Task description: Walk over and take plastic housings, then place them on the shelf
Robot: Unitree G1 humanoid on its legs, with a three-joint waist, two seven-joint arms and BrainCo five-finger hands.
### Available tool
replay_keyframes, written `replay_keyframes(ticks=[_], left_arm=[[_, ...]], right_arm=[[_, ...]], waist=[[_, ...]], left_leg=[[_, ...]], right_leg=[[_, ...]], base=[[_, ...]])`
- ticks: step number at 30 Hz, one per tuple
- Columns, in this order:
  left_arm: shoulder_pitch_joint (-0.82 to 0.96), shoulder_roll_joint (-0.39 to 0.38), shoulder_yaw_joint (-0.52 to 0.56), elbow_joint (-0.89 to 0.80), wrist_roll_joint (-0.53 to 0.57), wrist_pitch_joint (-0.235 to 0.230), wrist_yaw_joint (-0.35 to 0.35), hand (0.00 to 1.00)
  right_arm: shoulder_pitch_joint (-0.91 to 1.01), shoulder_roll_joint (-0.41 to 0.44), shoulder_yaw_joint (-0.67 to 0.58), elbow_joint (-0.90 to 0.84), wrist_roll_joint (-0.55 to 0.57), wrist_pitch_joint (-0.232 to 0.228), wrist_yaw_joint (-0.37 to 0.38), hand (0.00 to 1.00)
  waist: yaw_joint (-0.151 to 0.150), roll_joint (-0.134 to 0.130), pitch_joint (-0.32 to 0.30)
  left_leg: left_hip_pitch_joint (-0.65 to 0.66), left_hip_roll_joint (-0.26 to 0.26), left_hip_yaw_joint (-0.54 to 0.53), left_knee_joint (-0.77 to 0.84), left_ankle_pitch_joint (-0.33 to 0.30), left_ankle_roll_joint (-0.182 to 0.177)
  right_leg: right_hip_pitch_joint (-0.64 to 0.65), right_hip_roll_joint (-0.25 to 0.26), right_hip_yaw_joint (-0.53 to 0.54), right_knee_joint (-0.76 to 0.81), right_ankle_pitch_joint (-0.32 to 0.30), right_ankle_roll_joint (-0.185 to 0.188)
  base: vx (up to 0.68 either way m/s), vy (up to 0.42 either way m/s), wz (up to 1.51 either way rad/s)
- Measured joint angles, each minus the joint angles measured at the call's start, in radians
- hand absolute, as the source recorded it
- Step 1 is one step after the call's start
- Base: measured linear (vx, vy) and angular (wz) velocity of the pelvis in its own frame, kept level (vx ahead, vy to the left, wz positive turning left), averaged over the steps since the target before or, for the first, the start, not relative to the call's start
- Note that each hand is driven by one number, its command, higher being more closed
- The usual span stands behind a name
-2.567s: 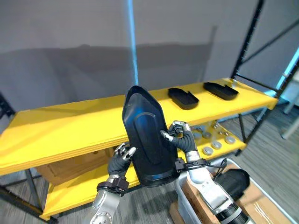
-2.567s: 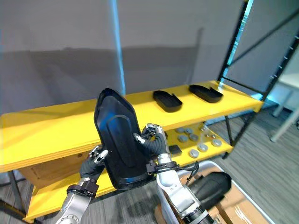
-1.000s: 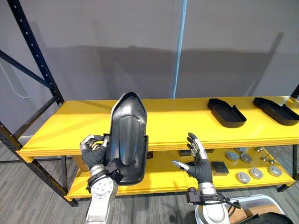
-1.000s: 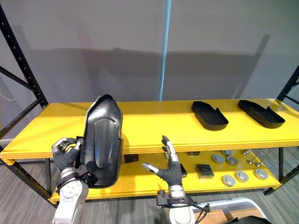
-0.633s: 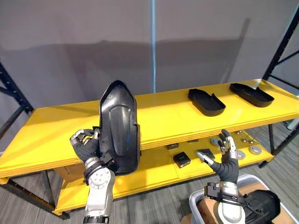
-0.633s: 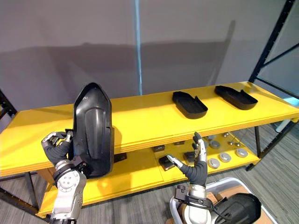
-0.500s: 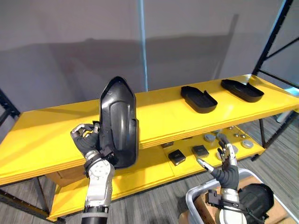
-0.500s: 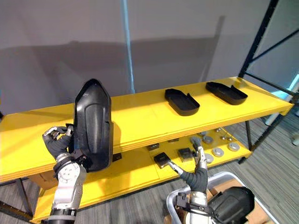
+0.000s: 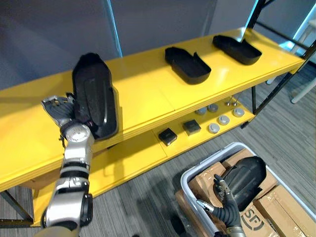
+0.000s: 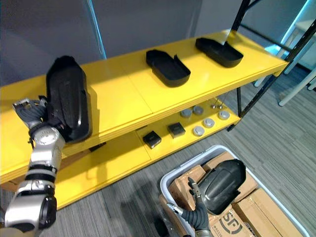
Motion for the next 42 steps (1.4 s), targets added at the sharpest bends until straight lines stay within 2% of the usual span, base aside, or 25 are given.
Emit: replay_keyframes(ticks=[4,8,9,18,24,28,31,33,35,36,38,39,41,42], left_arm=[[-0.102,0.066,-0.022,0.125,-0.032,0.016,-0.013,1.0],[-0.144,0.097,-0.02,0.144,-0.062,0.017,-0.016,1.0],[-0.159,0.099,-0.02,0.152,-0.075,0.016,-0.017,0.0],[-0.187,0.082,-0.02,0.142,-0.156,0.01,-0.021,0.0],[-0.187,-0.04,-0.025,-0.033,-0.214,-0.008,-0.02,0.0],[-0.179,-0.064,-0.029,-0.116,-0.213,-0.041,-0.014,0.0],[-0.123,-0.078,-0.028,-0.178,-0.179,-0.042,-0.01,0.0],[-0.043,-0.092,-0.023,-0.201,-0.113,-0.035,-0.009,0.0],[0.031,-0.111,-0.016,-0.242,-0.045,-0.017,-0.005,0.0],[0.06,-0.118,-0.016,-0.267,-0.023,-0.012,-0.005,0.0],[0.25,-0.153,-0.007,-0.472,0.071,-0.001,0.002,0.0],[0.306,-0.167,-0.002,-0.525,0.096,-0.001,0.003,0.0],[0.514,-0.26,0.007,-0.714,0.16,-0.002,0.003,0.0],[0.567,-0.289,0.01,-0.756,0.169,-0.004,0.001,0.0]], right_arm=[[-0.021,0.001,0.067,0.019,0.001,-0.001,0.007,0.0],[-0.04,0.002,0.095,0.034,0.001,-0.001,0.006,0.0],[-0.057,0.002,0.095,0.049,0.001,-0.002,0.005,0.0],[-0.101,-0.001,0.106,0.095,0.001,-0.001,-0.003,0.0],[-0.123,-0.003,0.131,0.094,0.001,0.001,0.011,0.0],[-0.138,-0.025,0.134,0.093,0.001,0.002,0.051,0.0],[-0.181,-0.064,0.137,0.092,0.001,0.005,0.067,0.0],[-0.256,-0.098,0.156,0.089,0.001,0.005,0.075,0.0],[-0.319,-0.116,0.173,0.09,0.001,0.005,0.086,0.0],[-0.339,-0.118,0.173,0.09,0.001,0.005,0.088,1.0],[-0.424,-0.119,0.179,0.108,0.002,0.005,0.095,1.0],[-0.45,-0.118,0.181,0.122,0.01,0.004,0.095,1.0],[-0.545,-0.106,0.171,0.209,0.044,0.005,0.093,1.0],[-0.567,-0.097,0.167,0.232,0.046,0.006,0.088,1.0]], waist=[[0.006,-0.017,0.045],[0.008,-0.02,0.07],[0.009,-0.02,0.077],[0.01,-0.02,0.084],[0.01,-0.021,0.084],[0.027,-0.018,0.078],[0.039,-0.012,0.046],[0.064,-0.01,0.022],[0.073,-0.002,-0.001],[0.079,-0.001,-0.01],[0.117,0.001,-0.043],[0.126,0.002,-0.049],[0.157,0.012,-0.067],[0.169,0.014,-0.068]], left_leg=[[-0.028,-0.002,0.009,0.0,0.002,0.003],[-0.041,-0.001,0.009,0.001,0.003,0.003],[-0.041,-0.001,0.009,0.001,0.003,0.003],[-0.036,-0.001,0.007,0.001,0.002,0.003],[0.014,-0.003,-0.032,0.0,0.002,0.003],[0.04,-0.003,-0.064,0.0,0.002,0.003],[0.04,-0.007,-0.096,0.0,0.007,0.005],[0.061,-0.009,-0.111,0.0,0.008,0.005],[0.066,-0.013,-0.137,0.0,0.009,0.006],[0.066,-0.014,-0.148,0.0,0.01,0.007],[0.065,-0.016,-0.166,-0.002,0.012,0.007],[0.065,-0.017,-0.171,-0.003,0.012,0.007],[0.061,-0.028,-0.21,-0.004,0.02,0.011],[0.061,-0.031,-0.215,-0.004,0.022,0.013]], right_leg=[[-0.033,0.0,0.015,-0.001,0.005,0.001],[-0.047,0.001,0.019,-0.002,0.005,0.002],[-0.047,0.001,0.019,-0.003,0.005,0.002],[-0.04,0.0,0.02,-0.005,0.005,0.002],[0.036,-0.009,-0.022,-0.023,0.004,0.001],[0.077,-0.012,-0.053,-0.025,-0.002,-0.001],[0.095,-0.018,-0.086,-0.029,-0.004,-0.002],[0.124,-0.022,-0.1,-0.033,-0.008,-0.003],[0.145,-0.028,-0.128,-0.036,-0.013,-0.003],[0.148,-0.029,-0.138,-0.036,-0.015,-0.004],[0.155,-0.032,-0.155,-0.036,-0.02,-0.004],[0.158,-0.033,-0.16,-0.036,-0.021,-0.004],[0.171,-0.04,-0.2,-0.03,-0.032,0.0],[0.172,-0.041,-0.206,-0.026,-0.036,-0.001]], base=[[0.06,0.068,-0.06],[0.08,0.052,-0.01],[0.05,0.032,-0.02],[0.07,0.039,0.0],[0.06,0.035,0.16],[0.04,0.038,0.23],[0.04,0.037,0.3],[0.04,0.035,0.21],[0.03,0.032,0.32],[0.03,0.035,0.45],[0.03,0.038,0.25],[0.02,0.035,0.31],[0.02,0.032,0.46],[0.02,0.035,0.33]])
